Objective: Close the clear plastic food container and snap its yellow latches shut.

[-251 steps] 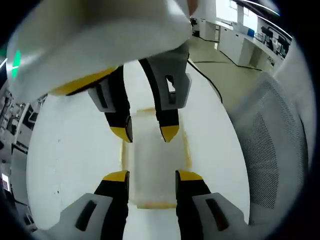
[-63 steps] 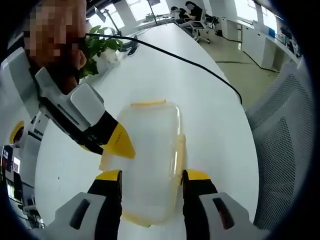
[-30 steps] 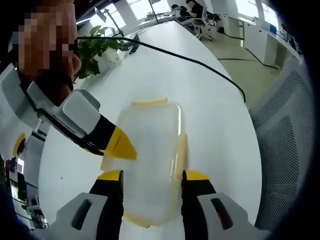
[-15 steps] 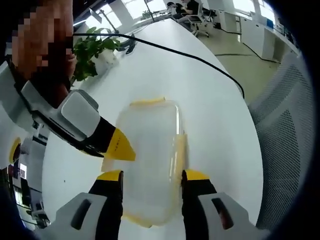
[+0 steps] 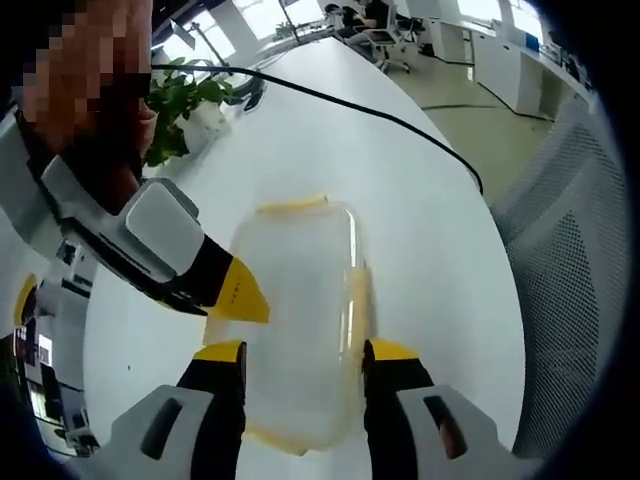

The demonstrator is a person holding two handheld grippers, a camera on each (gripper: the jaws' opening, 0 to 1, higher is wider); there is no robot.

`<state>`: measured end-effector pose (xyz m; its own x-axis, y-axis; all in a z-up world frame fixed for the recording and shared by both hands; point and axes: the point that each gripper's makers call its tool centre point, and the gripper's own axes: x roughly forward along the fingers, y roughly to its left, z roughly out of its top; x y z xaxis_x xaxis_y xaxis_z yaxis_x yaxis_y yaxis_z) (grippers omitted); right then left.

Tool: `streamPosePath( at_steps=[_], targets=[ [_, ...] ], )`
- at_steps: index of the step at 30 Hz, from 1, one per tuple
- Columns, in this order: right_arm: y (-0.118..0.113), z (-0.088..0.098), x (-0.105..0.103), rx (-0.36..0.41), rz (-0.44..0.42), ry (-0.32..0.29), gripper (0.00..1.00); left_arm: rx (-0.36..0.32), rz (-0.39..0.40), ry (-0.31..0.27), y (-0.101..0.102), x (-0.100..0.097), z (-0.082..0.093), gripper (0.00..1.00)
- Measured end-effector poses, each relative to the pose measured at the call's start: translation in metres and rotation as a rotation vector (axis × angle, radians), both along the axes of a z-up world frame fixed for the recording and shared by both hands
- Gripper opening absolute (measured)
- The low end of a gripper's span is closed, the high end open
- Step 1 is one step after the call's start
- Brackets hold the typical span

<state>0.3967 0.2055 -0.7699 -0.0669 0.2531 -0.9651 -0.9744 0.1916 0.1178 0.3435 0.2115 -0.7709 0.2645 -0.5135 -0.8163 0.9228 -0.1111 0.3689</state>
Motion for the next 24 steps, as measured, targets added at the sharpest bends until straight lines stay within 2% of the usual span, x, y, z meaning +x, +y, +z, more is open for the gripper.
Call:
streamPosePath(
  at_steps=[2, 6, 12, 18, 24],
  targets=[
    [-0.003, -0.003, -0.005, -0.022, 0.010, 0.004, 0.54, 0.001, -0.001, 0.003, 0.001, -0.001, 0.002, 0.46],
    [0.000, 0.000, -0.003, 0.001, 0.010, -0.037, 0.54, -0.018, -0.009, 0.012, -0.001, -0.002, 0.008, 0.46],
    [-0.001, 0.007, 0.000, 0.007, 0.001, -0.063, 0.58, -0.022, -0.004, 0.012, -0.002, -0.001, 0.012, 0.49],
    [-0.004, 0.011, 0.000, 0.011, -0.011, -0.077, 0.60, -0.019, 0.001, 0.016, 0.000, -0.001, 0.013, 0.56],
    [-0.012, 0.014, -0.003, 0.006, -0.019, -0.083, 0.61, -0.015, 0.003, 0.016, 0.002, 0.001, 0.015, 0.59]
  ],
)
